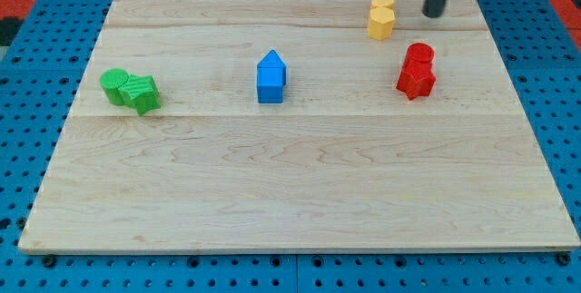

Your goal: Move your arm closer to the yellow hexagon

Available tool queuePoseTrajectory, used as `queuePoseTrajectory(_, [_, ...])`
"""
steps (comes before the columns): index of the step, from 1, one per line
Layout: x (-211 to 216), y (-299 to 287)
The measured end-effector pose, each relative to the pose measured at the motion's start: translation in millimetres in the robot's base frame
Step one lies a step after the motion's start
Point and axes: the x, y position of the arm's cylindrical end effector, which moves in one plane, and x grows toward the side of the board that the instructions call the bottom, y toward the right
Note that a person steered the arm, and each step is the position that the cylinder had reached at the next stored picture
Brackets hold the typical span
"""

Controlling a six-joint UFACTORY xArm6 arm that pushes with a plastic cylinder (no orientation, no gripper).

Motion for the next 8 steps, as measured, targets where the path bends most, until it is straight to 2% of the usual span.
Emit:
queuePoseTrajectory(1, [28.4, -21.8])
queuePoseTrajectory(2, [71.2, -67.7])
queuePoseTrajectory(3, [101.2, -69.2])
queuePoseTrajectory(5, [51.6, -100.5])
queuePoseTrajectory(8, [25.8, -130.2])
